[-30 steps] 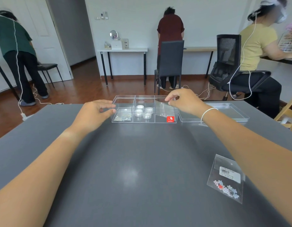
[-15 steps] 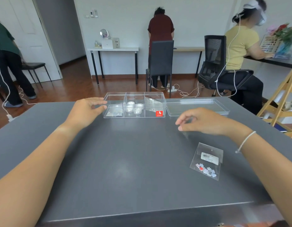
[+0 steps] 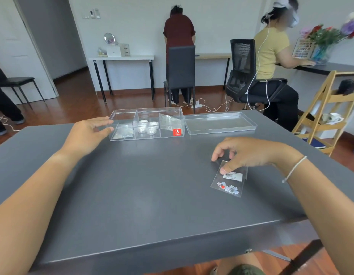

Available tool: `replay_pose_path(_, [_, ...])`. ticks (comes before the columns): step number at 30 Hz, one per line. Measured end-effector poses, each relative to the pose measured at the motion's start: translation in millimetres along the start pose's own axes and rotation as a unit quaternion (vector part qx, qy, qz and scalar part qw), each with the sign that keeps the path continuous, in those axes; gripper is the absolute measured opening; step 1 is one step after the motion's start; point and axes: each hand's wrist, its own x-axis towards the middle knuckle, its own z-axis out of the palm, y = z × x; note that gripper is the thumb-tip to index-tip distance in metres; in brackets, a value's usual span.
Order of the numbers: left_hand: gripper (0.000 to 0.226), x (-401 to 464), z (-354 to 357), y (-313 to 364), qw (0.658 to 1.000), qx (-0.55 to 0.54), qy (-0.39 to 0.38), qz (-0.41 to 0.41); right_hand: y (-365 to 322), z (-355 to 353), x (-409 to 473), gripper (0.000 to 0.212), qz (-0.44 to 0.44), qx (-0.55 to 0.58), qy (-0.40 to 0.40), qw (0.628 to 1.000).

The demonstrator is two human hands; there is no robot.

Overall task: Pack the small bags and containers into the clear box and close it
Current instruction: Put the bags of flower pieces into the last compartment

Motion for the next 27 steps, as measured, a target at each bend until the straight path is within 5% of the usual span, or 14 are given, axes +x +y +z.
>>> replay_pose_path(12, [0.031,-4.6,0.5,2.2,1.0,-0.009,-0.011,-0.012,5.4,8.3,2.2,0.033,0.084,0.014,0.08,0.993])
replay_pose_path(27, [0.031,-6.6,-0.8,4.2,0.999,-0.02,-0.015,-0.02,0.3,2.4,3.7,0.018,0.056,0.114,0.082,0.989])
